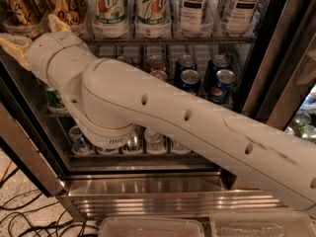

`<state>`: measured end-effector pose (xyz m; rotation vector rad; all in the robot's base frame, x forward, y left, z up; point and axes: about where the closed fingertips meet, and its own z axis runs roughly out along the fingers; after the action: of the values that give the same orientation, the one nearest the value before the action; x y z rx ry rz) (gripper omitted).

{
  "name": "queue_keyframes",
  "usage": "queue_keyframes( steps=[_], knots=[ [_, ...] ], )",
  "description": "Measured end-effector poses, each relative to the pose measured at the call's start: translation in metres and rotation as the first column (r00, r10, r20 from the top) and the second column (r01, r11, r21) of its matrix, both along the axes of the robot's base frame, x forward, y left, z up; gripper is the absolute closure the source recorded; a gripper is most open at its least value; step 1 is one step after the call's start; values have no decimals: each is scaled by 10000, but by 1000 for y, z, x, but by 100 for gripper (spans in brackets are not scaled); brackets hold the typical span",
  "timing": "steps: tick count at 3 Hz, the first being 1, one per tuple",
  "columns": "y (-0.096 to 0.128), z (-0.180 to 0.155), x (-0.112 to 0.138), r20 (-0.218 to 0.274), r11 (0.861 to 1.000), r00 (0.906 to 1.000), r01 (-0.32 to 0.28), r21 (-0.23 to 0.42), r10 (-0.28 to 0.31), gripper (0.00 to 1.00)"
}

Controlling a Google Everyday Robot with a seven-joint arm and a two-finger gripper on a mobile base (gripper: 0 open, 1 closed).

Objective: Pick orange can from top shelf of fridge

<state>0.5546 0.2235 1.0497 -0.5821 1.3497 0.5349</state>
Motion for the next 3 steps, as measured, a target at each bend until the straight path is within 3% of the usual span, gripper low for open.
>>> queue_keyframes(
  steps=[1,3],
  knots=[
    [0,3,13,120,9999,9999,67,97,-68,30],
    [7,17,36,398,9994,9992,46,-351,-32,28]
  ],
)
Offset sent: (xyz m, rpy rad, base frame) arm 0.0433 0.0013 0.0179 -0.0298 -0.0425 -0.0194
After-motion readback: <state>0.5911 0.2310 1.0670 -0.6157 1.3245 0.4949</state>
